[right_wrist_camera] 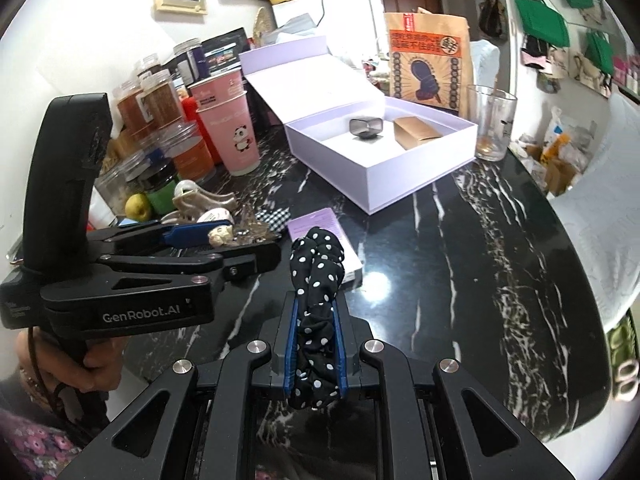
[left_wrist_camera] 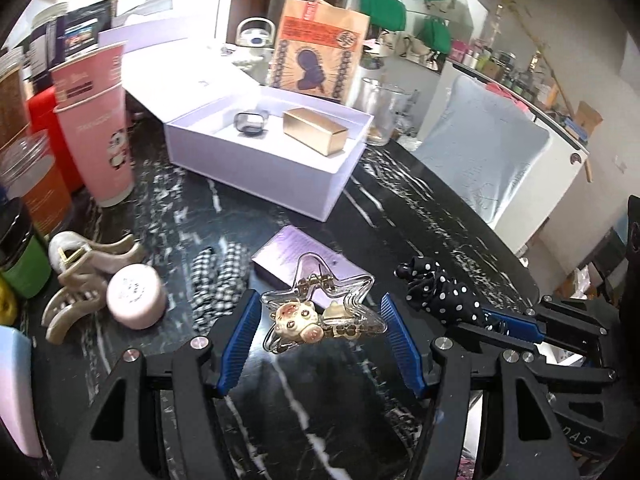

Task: Organize rigid objects
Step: 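Carry the star hair clip and polka-dot scrunchie toward the lavender box with both tools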

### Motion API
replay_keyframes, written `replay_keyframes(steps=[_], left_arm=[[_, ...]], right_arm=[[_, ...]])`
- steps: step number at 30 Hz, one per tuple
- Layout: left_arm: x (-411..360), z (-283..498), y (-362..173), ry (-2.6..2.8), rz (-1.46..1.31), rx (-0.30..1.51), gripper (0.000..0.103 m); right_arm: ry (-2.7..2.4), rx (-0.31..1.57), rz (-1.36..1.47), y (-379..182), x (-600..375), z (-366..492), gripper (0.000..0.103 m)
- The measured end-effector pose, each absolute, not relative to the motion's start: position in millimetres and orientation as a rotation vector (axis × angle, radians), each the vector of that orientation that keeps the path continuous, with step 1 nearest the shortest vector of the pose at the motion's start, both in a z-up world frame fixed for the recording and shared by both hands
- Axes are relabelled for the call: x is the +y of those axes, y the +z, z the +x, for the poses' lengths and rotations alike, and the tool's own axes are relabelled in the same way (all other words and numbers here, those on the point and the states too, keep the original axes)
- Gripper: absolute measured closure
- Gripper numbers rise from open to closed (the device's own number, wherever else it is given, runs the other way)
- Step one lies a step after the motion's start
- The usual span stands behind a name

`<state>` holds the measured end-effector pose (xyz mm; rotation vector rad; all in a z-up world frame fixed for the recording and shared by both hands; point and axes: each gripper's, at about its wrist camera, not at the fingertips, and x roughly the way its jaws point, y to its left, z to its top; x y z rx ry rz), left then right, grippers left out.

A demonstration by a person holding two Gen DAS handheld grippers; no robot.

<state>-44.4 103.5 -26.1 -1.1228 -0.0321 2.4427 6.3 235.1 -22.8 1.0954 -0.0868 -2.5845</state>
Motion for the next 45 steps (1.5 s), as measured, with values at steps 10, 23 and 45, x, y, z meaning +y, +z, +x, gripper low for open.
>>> replay_keyframes(steps=[10,23,45], left_arm=[[124.8,-52.6,-10.1,2.433,-1.098,0.005,0.041],[139.6,-71.7,12.5,2.414,-1.057,0.020,0.041],[146.5,-125.3,52.7,2.478,-0.952,0.080,0.041]], right_arm=[[-2.610,-0.139,1.083,-12.1,253.6,7.6,0.088],[-2.623,-0.113,1.042,6.0,266.8,-7.5,0.088],[-2.617,-0.012,0.935,44.2,269.6,-66.9,0.088]])
